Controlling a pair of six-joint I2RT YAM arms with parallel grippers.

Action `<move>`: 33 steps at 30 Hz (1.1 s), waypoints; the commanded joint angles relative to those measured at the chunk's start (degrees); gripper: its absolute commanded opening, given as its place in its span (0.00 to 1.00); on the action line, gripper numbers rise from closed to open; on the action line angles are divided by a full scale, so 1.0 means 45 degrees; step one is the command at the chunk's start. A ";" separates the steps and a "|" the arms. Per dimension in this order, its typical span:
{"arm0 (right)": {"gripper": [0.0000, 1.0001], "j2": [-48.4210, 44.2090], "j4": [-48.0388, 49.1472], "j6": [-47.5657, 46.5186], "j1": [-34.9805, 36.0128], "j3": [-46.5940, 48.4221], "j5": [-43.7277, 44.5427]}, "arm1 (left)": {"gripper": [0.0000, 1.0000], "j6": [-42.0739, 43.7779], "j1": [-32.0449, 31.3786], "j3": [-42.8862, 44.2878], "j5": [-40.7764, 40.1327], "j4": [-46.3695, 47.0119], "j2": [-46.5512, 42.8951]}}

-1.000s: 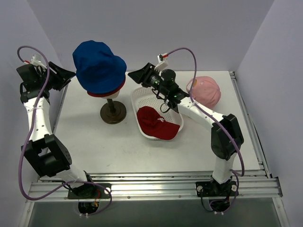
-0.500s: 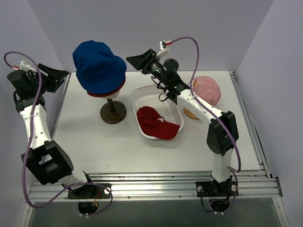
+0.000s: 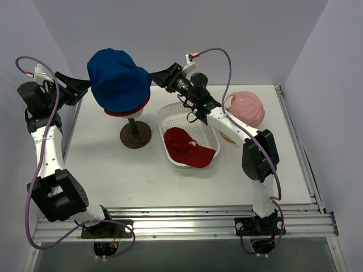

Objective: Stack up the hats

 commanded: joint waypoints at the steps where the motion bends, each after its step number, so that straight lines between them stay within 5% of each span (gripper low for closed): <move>1: 0.45 0.0094 0.1291 0.0222 0.0082 0.0685 -0.0461 | 0.68 0.0135 -0.0169 0.0075 0.0203 0.0731 -0.0264; 24: 0.45 0.0407 0.2170 0.0828 0.0336 0.0626 -0.0812 | 0.68 0.0623 -0.0598 0.0212 -0.0267 0.0008 0.0049; 33: 0.29 0.0680 0.3888 0.1980 0.0316 0.0118 -0.1203 | 0.68 0.0721 -0.0677 0.0270 -0.0325 -0.0109 0.0088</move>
